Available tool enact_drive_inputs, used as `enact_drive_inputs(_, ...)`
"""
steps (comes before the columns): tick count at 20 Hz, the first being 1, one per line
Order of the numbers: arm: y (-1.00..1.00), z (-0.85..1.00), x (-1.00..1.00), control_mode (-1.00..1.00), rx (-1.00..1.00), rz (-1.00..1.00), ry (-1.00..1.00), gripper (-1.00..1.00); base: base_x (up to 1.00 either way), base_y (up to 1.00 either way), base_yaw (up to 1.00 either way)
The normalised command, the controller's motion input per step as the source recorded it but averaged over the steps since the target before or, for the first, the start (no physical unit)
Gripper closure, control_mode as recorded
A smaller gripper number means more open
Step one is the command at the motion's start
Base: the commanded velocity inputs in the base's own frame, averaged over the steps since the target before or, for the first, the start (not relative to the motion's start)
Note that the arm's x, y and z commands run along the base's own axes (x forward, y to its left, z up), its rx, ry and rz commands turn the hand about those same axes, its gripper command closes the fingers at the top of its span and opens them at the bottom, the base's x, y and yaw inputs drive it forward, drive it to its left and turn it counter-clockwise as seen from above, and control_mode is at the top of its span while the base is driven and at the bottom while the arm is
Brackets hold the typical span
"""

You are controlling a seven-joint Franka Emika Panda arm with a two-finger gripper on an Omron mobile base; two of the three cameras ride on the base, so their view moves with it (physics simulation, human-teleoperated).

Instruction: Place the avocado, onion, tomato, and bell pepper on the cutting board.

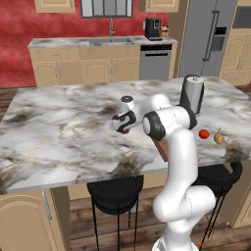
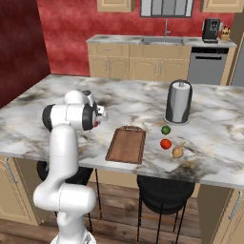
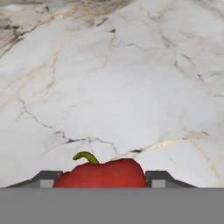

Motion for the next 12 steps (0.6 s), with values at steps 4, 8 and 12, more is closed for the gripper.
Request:
enact_drive_inputs(4,-0.43,0.50,0.02,-1.00,0.00,-0.01,0.01,1.00,0.00,0.00,0.00)
enact_drive_inputs(8,-0.58,0.51,-0.04,-1.00,0.01,-0.02,0.02,1.00,0.00,0.00,0.00)
enact_drive_inputs(12,-0.62,0.28,-0.15,-1.00,0.02,-0.03,0.01,1.00,0.00,0.00,0.00)
